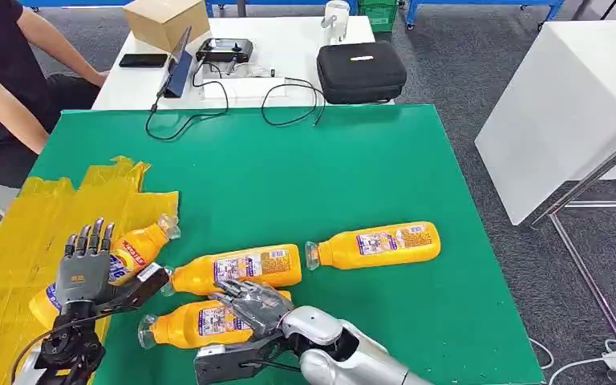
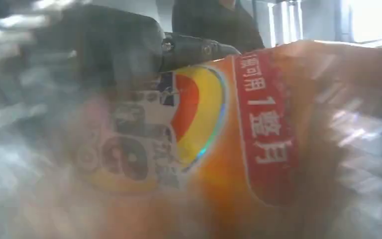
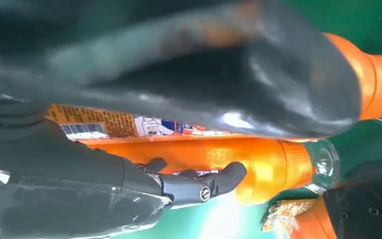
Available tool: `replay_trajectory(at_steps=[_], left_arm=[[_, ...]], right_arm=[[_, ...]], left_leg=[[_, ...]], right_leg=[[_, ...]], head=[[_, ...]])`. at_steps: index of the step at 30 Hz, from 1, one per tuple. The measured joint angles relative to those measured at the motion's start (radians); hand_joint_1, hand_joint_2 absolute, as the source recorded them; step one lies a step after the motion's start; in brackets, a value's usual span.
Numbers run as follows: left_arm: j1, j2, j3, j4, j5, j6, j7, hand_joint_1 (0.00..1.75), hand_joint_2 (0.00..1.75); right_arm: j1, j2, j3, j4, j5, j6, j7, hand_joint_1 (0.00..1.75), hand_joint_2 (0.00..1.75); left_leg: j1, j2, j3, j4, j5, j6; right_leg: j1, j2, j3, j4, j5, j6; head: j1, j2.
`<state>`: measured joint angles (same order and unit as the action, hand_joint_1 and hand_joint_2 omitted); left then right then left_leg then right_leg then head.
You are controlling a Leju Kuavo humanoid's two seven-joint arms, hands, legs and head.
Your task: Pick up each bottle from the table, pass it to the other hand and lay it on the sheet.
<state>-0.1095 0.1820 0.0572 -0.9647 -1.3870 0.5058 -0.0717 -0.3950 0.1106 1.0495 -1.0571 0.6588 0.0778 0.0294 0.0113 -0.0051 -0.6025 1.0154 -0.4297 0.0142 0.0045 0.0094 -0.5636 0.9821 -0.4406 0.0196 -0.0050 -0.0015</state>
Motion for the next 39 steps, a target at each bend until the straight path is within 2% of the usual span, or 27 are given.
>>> replay_trajectory(at_steps=[4,12,15,18,26,27,28,29,30,35,39], left_arm=[[-0.001,0.000,-0.001,0.003,0.010,0.000,-0.002,0.00,0.00],[0.004,0.002,0.002,0.002,0.109,0.043,-0.059,0.00,0.00],[0.029,0.000,0.021,-0.027,0.218,0.069,-0.125,0.00,0.00],[0.061,-0.012,0.053,-0.087,0.391,0.068,-0.250,0.00,0.00],[0.112,-0.079,0.093,-0.303,0.817,-0.076,-0.501,0.00,0.00],[0.122,-0.089,0.098,-0.333,0.879,-0.104,-0.530,0.00,0.00],[0.134,-0.103,0.105,-0.366,0.930,-0.133,-0.555,0.00,0.00],[0.146,-0.113,0.113,-0.396,0.955,-0.150,-0.570,0.00,0.00],[0.155,-0.122,0.119,-0.416,0.966,-0.162,-0.580,0.00,0.00],[0.182,-0.168,0.143,-0.528,1.100,-0.280,-0.623,0.00,0.00],[0.192,-0.197,0.145,-0.601,1.134,-0.321,-0.626,0.00,0.00]], right_arm=[[-0.008,0.005,0.013,0.014,0.000,0.010,0.000,0.00,0.00],[-0.053,-0.002,0.098,0.018,0.025,0.111,0.049,0.00,0.00],[-0.073,-0.010,0.132,0.021,0.066,0.124,0.106,0.00,0.00],[-0.086,-0.019,0.153,0.029,0.115,0.126,0.144,0.00,0.00],[-0.107,-0.020,0.181,0.045,0.178,0.174,0.186,0.00,0.00],[-0.107,-0.020,0.181,0.048,0.182,0.174,0.186,0.00,1.75],[-0.108,-0.021,0.181,0.051,0.185,0.174,0.186,0.00,1.75],[-0.109,-0.021,0.181,0.056,0.186,0.173,0.183,0.45,1.75],[-0.111,-0.022,0.181,0.060,0.190,0.171,0.178,1.73,1.75],[-0.125,-0.020,0.182,0.069,0.190,0.203,0.176,1.75,1.75],[-0.135,-0.018,0.182,0.070,0.173,0.221,0.176,1.75,1.75]], left_leg=[[0.000,0.000,0.000,0.000,0.000,0.000],[0.000,0.000,0.000,0.000,0.000,0.000],[0.000,0.001,0.000,0.000,0.000,0.000],[0.000,0.000,0.000,0.000,0.000,0.000],[0.000,0.000,0.001,0.000,0.000,0.000],[0.000,0.001,0.002,0.000,0.000,0.000],[0.000,0.000,0.002,0.000,0.000,0.000],[0.000,0.000,0.003,0.000,0.000,0.000],[0.000,0.000,0.003,0.000,0.000,0.000],[0.000,0.000,0.003,0.000,0.000,0.000],[0.000,0.000,0.004,0.000,0.000,0.000]], right_leg=[[0.000,0.000,0.000,0.000,0.000,0.000],[0.000,0.000,0.000,0.000,0.000,0.000],[0.000,0.000,0.000,0.000,0.000,0.000],[0.000,0.000,0.000,0.000,0.000,0.000],[-0.001,0.000,0.001,0.000,0.000,0.000],[-0.001,0.000,0.001,0.000,0.000,0.000],[-0.001,0.000,0.002,0.000,0.000,0.000],[-0.001,0.000,0.002,0.000,0.000,0.000],[-0.001,0.000,0.002,0.000,0.000,0.000],[-0.001,0.000,0.002,0.000,0.000,0.000],[-0.001,0.000,0.003,0.000,0.000,0.000]], head=[[0.000,0.000],[0.000,0.000],[0.000,0.000],[-0.001,0.000],[-0.001,0.000],[0.000,0.000],[0.000,0.000],[0.000,0.000],[-0.001,0.000],[0.000,0.000],[0.000,0.000]])
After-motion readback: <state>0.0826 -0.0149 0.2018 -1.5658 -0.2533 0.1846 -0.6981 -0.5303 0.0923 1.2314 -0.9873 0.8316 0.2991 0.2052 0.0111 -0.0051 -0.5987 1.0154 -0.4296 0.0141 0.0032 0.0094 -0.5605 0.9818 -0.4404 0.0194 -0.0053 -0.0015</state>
